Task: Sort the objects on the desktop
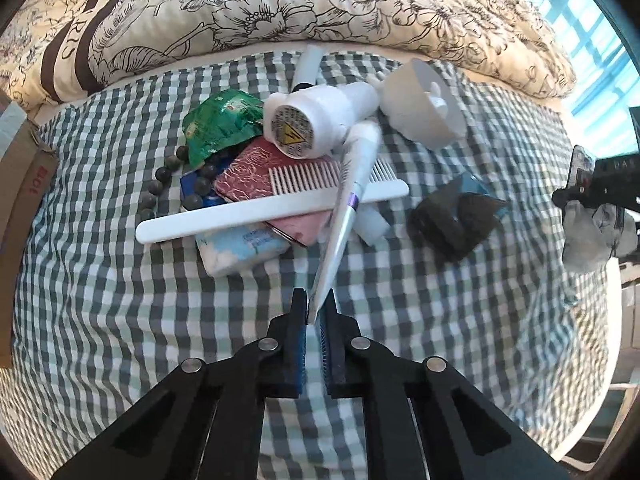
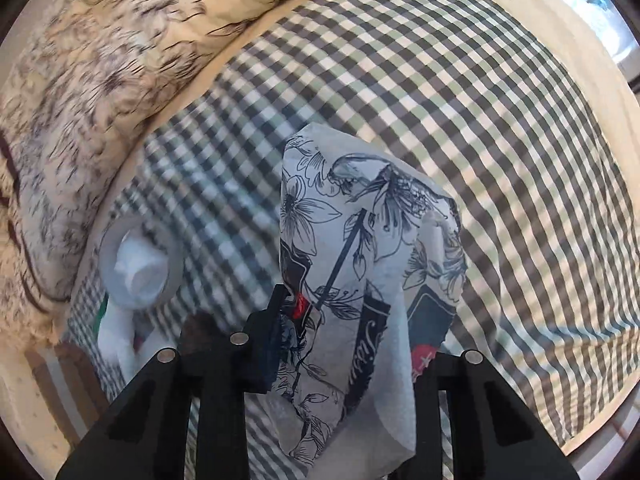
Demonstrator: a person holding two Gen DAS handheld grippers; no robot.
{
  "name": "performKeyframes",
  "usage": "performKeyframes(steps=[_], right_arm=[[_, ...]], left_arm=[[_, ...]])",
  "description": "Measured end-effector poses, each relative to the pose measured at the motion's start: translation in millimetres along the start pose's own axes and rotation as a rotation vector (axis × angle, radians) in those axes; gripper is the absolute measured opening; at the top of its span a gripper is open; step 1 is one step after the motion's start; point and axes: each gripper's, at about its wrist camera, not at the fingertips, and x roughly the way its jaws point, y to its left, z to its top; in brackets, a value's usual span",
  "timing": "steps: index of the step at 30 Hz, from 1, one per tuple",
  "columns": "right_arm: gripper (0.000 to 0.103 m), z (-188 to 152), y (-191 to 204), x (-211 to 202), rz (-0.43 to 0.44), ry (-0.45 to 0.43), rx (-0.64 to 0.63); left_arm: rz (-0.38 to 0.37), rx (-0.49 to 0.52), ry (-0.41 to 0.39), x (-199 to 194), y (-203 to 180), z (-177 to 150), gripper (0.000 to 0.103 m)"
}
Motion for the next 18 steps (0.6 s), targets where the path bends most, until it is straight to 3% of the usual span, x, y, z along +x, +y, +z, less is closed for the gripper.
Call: performKeyframes(steps=[3, 5, 7, 12, 15, 18], right_arm=[[0.031, -13.8, 1.3, -12.2, 0.010, -0.010, -0.047], [0.031, -10.9, 4.1, -19.2, 0.021, -0.008, -0.067], [0.031, -14.1, 5.1, -24.4, 0.032, 0.002, -0.087], [0.031, -17.3, 16.4, -28.0, 0.061, 0.016, -0.091], [0.031, -21.3, 12.2, -28.5, 0.067, 0.013, -0.091], [0.031, -24.9, 1.1, -29.3, 0.057, 0.018, -0.087]], left_arm=[[-0.003, -0.003, -0.018, -11.6, -4.7, -10.2, 0.005], [-0.007, -0.118, -0.037, -16.9, -6.9, -15.4, 0.005], [-0.013, -0.124, -0.024, -14.6, -3.6, -16.4, 0.006], [0.016, -0.151, 0.015, 18.4, 1.3, -1.7, 0.009], [0.043, -0.158, 0.024, 35.8, 2.1, 9.9, 0.015], [0.069, -0.128, 0.015, 45.1, -7.5, 20.4, 0.029]])
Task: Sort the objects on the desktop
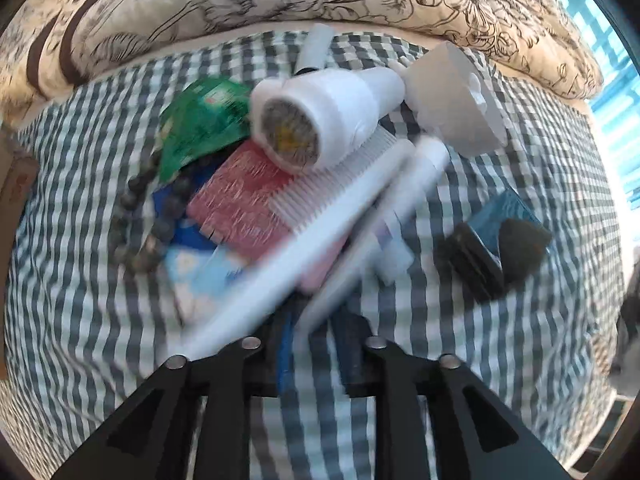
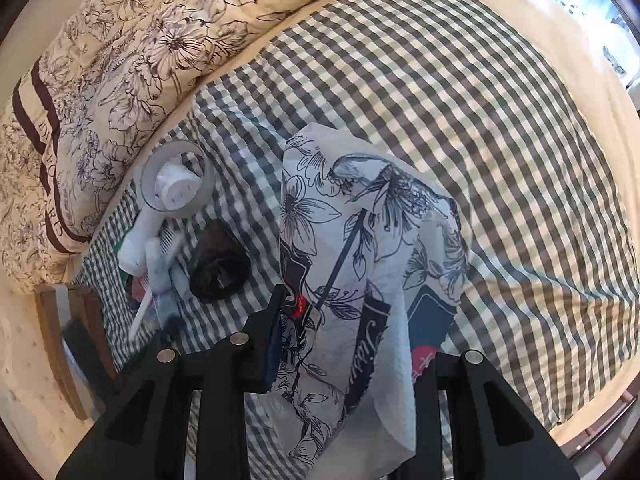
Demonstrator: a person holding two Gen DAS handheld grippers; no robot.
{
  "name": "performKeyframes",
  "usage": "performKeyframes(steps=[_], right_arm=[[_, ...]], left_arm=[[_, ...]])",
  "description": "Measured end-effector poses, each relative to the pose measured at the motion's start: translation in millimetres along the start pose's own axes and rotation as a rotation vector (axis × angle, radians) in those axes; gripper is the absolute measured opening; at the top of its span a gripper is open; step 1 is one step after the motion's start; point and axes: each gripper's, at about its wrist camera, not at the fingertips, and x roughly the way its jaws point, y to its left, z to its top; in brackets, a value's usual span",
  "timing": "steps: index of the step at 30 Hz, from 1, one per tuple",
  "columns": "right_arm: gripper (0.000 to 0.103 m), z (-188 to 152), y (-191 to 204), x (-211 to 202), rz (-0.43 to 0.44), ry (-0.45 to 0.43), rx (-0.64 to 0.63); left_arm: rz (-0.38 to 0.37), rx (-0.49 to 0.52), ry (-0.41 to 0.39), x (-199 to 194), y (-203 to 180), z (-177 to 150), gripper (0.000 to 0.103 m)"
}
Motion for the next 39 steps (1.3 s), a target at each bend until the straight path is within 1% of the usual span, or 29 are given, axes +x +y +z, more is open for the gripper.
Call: performKeyframes(steps=[3, 4, 6, 7, 8, 9, 10, 13, 18, 21, 24, 27, 29, 30, 32, 33, 34, 35, 37, 39], right_arm=[[0.031, -4.5, -15.6, -0.6, -0.004, 0.013, 0.023], [0.031, -4.8, -18.6, 0.8, -0.006, 0.016, 0.029], [0.031, -6.3, -23.5, 1.9, -0.006, 0.019, 0.038], [0.031, -6.8, -25.1, 2.7, -0.008, 0.021, 0.040], [0.031, -7.2, -26.2, 2.8, -0.009, 0.021, 0.041], [0.031, -7.7, -27.1, 2.8, -0.008, 0.023, 0.041], [0.031, -8.1, -27.8, 2.1, -0.009, 0.023, 0.040], [0.031, -9.1, -26.5, -1.2, -0.007, 0.019, 0.033], [0.031, -9.0, -16.7, -10.6, 0.007, 0.008, 0.006], [0.031, -10.2, -7.1, -18.4, 0.018, 0.001, -0.021], [0.031, -12.0, 6.6, -27.3, 0.036, -0.004, -0.057], [0.031, -19.5, 24.3, -33.6, 0.060, -0.002, -0.095], [0.031, -26.1, 35.6, -38.3, 0.073, -0.010, -0.117], [0.031, -30.1, 40.9, -40.2, 0.080, -0.012, -0.131], [0.031, -38.6, 48.7, -42.8, 0.087, -0.017, -0.155], [0.031, -42.4, 50.2, -43.4, 0.090, -0.017, -0.163], [0.031, -46.7, 49.4, -43.6, 0.089, -0.017, -0.165], [0.031, -50.8, 46.7, -43.6, 0.087, -0.016, -0.161], [0.031, -56.5, 38.1, -43.2, 0.081, -0.007, -0.146], [0.031, -61.8, 28.0, -43.1, 0.075, -0.001, -0.129]], left_arm=[[0.011, 0.029, -0.008, 2.5, -12.8, 4.3, 0.047], [0.018, 0.033, -0.010, 3.1, -15.9, 4.9, 0.048], [0.033, 0.026, -0.023, 3.6, -20.2, 4.9, 0.048], [0.033, 0.013, -0.038, 2.9, -21.7, 4.3, 0.041], [0.029, 0.026, -0.047, 1.6, -22.7, 3.3, 0.031], [0.019, 0.035, -0.051, 0.3, -22.9, 2.5, 0.011], [-0.001, 0.041, -0.050, -1.8, -23.3, 1.7, 0.006], [-0.025, 0.047, -0.070, -15.4, -25.4, -3.5, 0.004], [-0.072, -0.025, -0.112, -46.6, -18.9, -18.6, 0.004], [-0.093, -0.078, -0.163, -70.1, -10.2, -29.0, 0.004], [-0.113, -0.107, -0.196, -93.6, -4.3, -33.8, 0.004], [-0.131, -0.131, -0.194, -102.6, 6.0, -36.8, 0.005], [-0.129, -0.140, -0.181, -95.2, 7.4, -35.9, 0.006], [-0.133, -0.154, -0.160, -88.5, 10.8, -35.5, 0.008], [-0.132, -0.175, -0.139, -81.2, 16.5, -38.4, 0.029], [-0.132, -0.184, -0.137, -77.9, 16.6, -39.0, 0.057], [-0.123, -0.192, -0.139, -77.7, 15.5, -39.7, 0.079], [-0.118, -0.197, -0.146, -78.9, 14.3, -41.1, 0.085], [-0.140, -0.201, -0.176, -83.7, 10.3, -44.1, 0.089], [-0.126, -0.202, -0.172, -81.4, 6.8, -44.0, 0.093]])
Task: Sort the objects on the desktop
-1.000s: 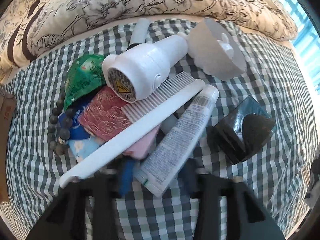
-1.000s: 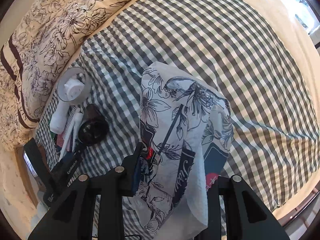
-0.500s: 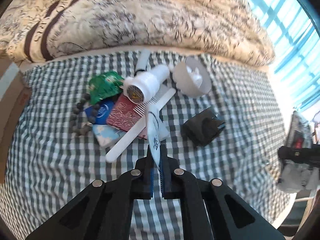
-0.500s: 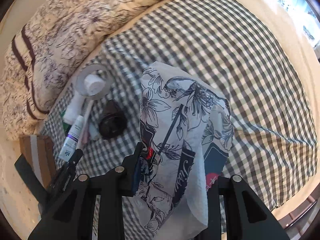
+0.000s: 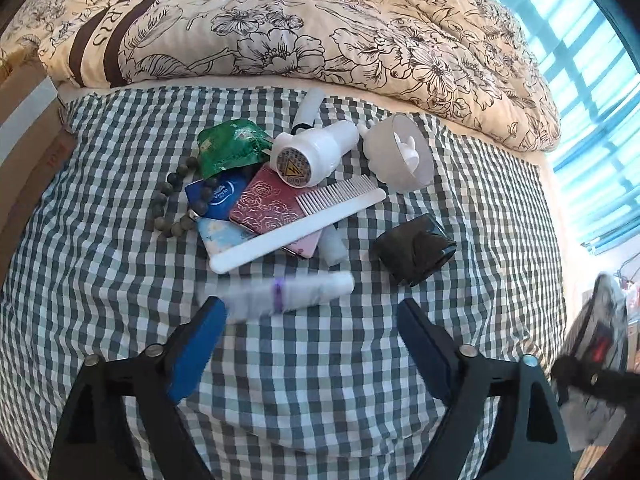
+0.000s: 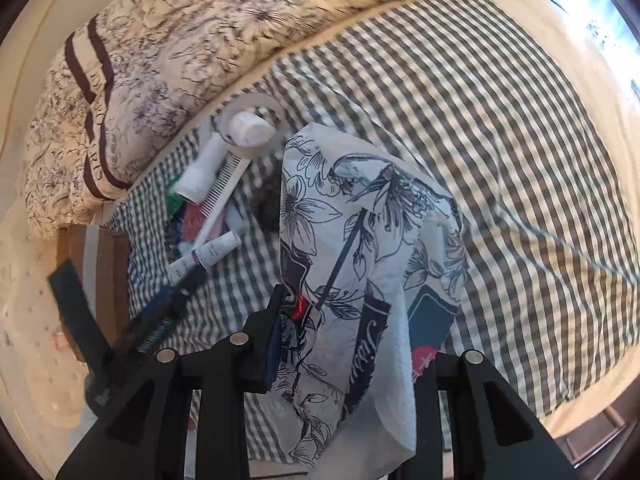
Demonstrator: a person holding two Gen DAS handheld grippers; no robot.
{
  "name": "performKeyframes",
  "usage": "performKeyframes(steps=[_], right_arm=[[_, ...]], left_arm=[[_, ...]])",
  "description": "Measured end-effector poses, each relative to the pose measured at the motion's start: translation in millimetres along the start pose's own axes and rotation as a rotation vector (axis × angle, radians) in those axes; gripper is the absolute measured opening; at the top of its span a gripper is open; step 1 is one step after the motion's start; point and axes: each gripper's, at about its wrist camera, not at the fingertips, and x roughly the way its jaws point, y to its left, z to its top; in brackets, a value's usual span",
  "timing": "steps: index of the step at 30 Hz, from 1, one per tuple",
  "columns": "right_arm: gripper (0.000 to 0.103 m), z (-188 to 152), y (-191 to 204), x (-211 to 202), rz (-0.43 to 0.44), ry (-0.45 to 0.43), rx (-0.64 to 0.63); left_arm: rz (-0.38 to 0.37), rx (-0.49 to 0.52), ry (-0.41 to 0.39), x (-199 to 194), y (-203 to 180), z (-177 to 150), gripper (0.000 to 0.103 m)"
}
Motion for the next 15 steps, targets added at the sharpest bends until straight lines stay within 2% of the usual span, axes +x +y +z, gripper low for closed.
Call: performKeyframes(steps=[2, 4, 7, 10, 12, 13, 15], right_arm=[[0.031, -3.8, -10.8, -0.8, -0.009, 0.005, 0.023], [0.031, -5.7, -20.4, -1.0, -0.013, 0.004, 0.047], [0.031, -3.1, -33.1, -1.1, -0.016, -0.007, 0.074], [0.032, 0.6, -42.3, 0.9, -0.021, -0.012, 0.095], [0.032, 3.6, -47.6, 3.9, -0.022, -0.011, 0.104], [0.032, 5.2, -50.0, 6.0, -0.023, -0.009, 0.109], [0.032, 8.7, -54.1, 10.5, -0.026, -0.005, 0.112]], left_arm=[[0.033, -0.011, 0.029, 10.1, -0.9, 0.2, 0.093], [0.036, -0.066, 0.081, 23.5, 3.3, 0.8, 0.093], [0.003, -0.253, 0.101, 38.8, 20.8, 0.0, 0.093], [0.004, -0.487, 0.107, 52.7, 43.9, -3.3, 0.093], [0.014, -0.606, 0.114, 62.3, 55.0, -5.9, 0.093], [0.028, -0.649, 0.110, 66.0, 58.2, -5.8, 0.093], [0.080, -0.658, 0.106, 70.7, 55.8, -1.3, 0.091]])
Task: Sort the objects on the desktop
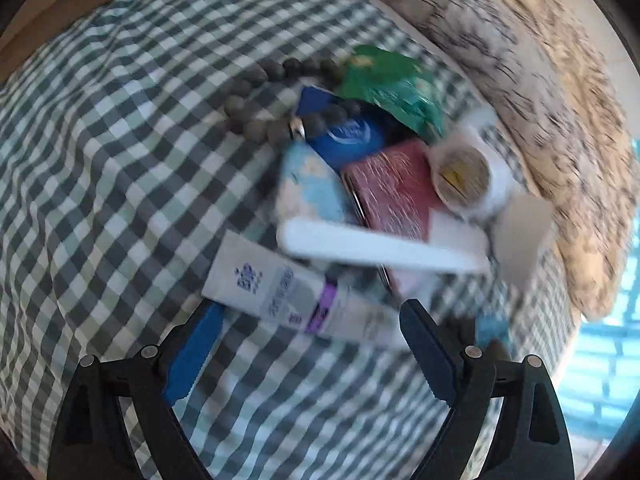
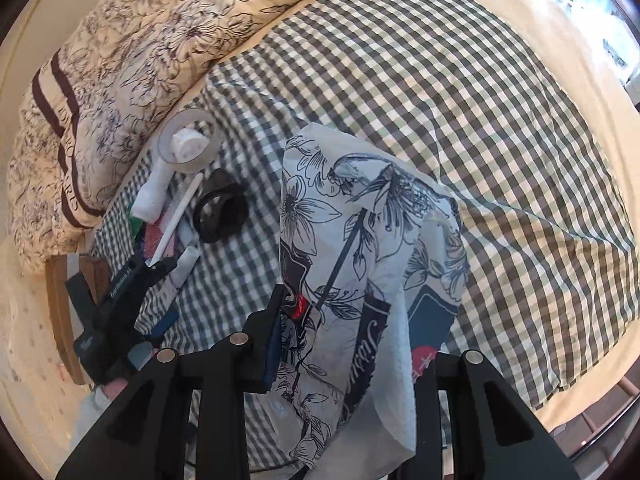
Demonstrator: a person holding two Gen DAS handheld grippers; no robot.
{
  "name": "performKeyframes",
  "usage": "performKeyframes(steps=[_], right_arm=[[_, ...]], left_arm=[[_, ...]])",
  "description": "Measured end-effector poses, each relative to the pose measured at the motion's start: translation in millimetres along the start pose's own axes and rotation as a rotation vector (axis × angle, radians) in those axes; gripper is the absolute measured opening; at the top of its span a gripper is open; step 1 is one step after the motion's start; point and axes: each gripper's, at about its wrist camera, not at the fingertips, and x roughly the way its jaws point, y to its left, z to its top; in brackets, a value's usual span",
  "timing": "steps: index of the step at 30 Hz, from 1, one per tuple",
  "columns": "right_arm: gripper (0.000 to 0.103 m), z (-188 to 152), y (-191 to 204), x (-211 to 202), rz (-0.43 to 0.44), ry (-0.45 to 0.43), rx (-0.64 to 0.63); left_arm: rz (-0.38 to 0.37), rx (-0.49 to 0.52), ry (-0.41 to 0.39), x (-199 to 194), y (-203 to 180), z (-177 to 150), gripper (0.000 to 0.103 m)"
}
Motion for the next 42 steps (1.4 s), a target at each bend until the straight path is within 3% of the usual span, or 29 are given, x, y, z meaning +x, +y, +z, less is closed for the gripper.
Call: performKeyframes(steps=[2, 4, 5, 7, 8, 10, 19, 26, 30, 37, 42], right_arm=[[0.032, 3.9, -2.3, 6.4, -0.004, 0.009, 0.000], [0.032, 8.6, -3.3, 12.3, -0.008, 0.019, 0.000], [0.032, 10.6, -2.9, 14.2, -0.010, 0.024, -0.001], [0.032, 15.0, 0.0, 15.7, -0.010, 0.027, -0.010], [0.032, 17.7, 2.4, 15.7, -0.008, 0.028, -0.017], [0.032, 23.4, 8.0, 14.4, -0.002, 0.028, -0.032], [0.032, 39.5, 48.3, -1.7, 0.044, -0.001, -0.116], [0.032, 15.9, 95.7, -7.6, 0.078, 0.009, -0.185], [0.032, -11.7, 141.8, -10.0, 0.089, 0.017, -0.264], [0.032, -70.7, 247.6, -21.2, 0.126, -0.018, -0.393], [0.032, -112.3, 340.3, -21.2, 0.170, -0.046, -0.453]], left_arm=[[0.058, 0.031, -0.008, 4.8, -9.6, -0.4, 0.086], [0.142, 0.085, -0.017, 6.4, -15.3, -3.0, 0.058], [0.154, 0.113, -0.018, 5.5, -16.3, -4.8, 0.055], [0.153, 0.179, -0.023, -0.1, -15.1, -9.3, 0.026], [0.154, 0.242, -0.023, -4.9, -13.1, -12.9, 0.018], [0.173, 0.355, -0.025, -14.3, -8.1, -18.6, 0.013], [0.156, 0.641, -0.152, -90.3, 8.7, -42.0, 0.012], [0.100, 0.590, -0.231, -140.2, 8.7, -10.0, 0.012], [0.085, 0.551, -0.262, -175.9, 16.4, 12.6, 0.012], [0.082, 0.588, -0.372, -249.8, 51.9, 74.1, 0.012], [0.101, 0.530, -0.415, -282.6, 103.1, 130.2, 0.012]])
